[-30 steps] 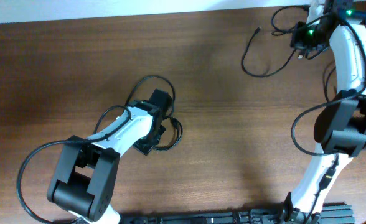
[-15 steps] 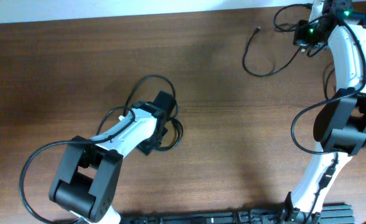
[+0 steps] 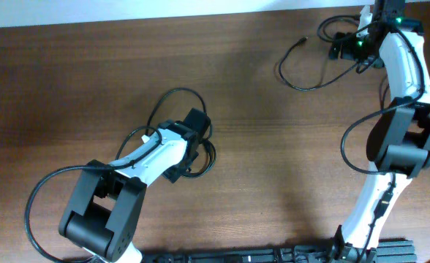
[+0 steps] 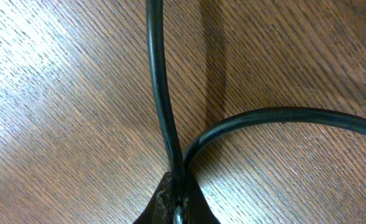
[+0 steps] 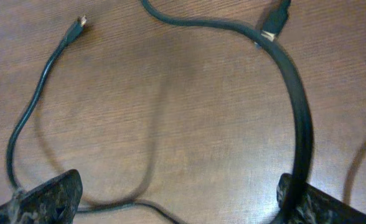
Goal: Untangle cables
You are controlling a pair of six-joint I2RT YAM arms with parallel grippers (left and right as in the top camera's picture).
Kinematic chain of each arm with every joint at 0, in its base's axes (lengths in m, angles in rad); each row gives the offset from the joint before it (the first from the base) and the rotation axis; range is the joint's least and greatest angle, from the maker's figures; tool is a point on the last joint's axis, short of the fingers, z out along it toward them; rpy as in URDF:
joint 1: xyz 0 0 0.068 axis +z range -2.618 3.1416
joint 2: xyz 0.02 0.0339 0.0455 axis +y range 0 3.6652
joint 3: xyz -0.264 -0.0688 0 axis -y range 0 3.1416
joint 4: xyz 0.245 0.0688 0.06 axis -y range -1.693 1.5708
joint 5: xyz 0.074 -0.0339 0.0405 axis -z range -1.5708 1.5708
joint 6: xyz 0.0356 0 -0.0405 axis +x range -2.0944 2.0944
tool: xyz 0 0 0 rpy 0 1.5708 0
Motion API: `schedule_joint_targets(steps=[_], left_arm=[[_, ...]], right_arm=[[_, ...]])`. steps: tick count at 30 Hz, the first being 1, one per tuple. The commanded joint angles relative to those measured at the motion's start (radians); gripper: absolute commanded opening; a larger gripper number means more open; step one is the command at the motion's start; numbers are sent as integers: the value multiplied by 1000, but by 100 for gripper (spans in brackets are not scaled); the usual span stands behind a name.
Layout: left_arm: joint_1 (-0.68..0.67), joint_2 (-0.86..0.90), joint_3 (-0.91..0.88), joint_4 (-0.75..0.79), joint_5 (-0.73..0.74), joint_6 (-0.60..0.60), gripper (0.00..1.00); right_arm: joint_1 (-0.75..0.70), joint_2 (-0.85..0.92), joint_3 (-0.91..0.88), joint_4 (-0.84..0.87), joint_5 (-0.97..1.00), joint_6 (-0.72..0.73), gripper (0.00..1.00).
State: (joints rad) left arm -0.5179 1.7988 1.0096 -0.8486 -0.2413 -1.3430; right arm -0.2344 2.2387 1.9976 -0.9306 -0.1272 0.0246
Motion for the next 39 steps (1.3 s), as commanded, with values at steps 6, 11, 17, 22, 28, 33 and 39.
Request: schedule_joint_targets(steps=[6, 11, 17, 22, 28, 33, 39], left_arm=[[-6, 25, -14, 25, 12, 10, 0], [-6, 25, -14, 25, 13, 10, 0], [-6, 25, -14, 21, 35, 13, 0], [-6, 25, -14, 11, 35, 61, 0], [-6, 25, -14, 11, 36, 61, 0], [-6, 25, -14, 11, 54, 61, 0], [-6, 25, -14, 11, 62, 61, 0]], right_arm=[[-2, -327, -2, -343, 4, 70, 99], [9, -347, -11, -589, -144, 65, 98], [218, -347, -103, -600, -175, 53, 98], [361, -355, -151, -626, -173, 24, 98], [372, -521, -154, -653, -171, 23, 98], [372, -746, -188, -683, -77, 25, 98], [372, -1140, -629, -543, -74, 92, 98]])
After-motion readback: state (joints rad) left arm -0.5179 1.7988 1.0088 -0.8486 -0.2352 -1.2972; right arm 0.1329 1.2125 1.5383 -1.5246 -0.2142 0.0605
